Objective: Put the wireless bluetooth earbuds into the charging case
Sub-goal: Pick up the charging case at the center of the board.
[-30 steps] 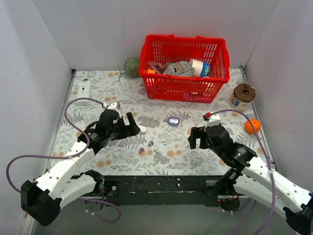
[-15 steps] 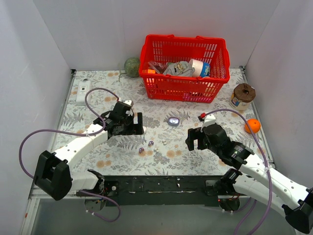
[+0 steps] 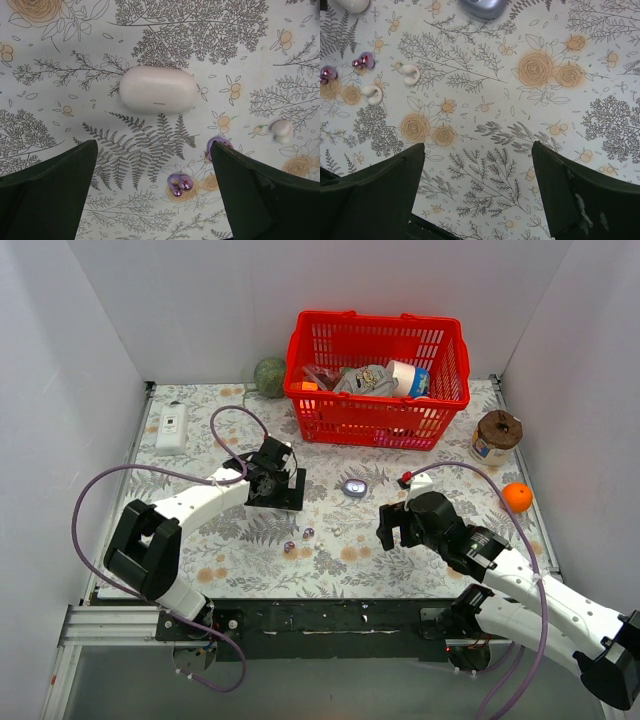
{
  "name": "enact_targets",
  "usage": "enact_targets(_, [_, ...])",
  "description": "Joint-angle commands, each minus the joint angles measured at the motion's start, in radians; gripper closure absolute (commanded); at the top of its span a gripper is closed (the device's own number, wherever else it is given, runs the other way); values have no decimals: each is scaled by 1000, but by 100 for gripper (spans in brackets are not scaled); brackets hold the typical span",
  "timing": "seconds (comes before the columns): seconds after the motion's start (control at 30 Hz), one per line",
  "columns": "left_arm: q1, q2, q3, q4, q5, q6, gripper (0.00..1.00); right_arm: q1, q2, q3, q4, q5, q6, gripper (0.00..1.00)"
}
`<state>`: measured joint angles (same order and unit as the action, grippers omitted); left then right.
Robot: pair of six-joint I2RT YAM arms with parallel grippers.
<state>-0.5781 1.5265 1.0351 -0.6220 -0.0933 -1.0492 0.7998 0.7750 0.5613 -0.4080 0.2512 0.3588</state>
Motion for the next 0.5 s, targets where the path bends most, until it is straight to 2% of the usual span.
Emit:
enact_targets(0.0, [-5, 26, 20, 21, -14, 31, 2, 4, 6, 54, 43, -20, -23, 5])
enact_targets(0.47, [-22, 149, 52, 61, -78, -12, 2, 4, 41, 61, 64, -35, -27, 5])
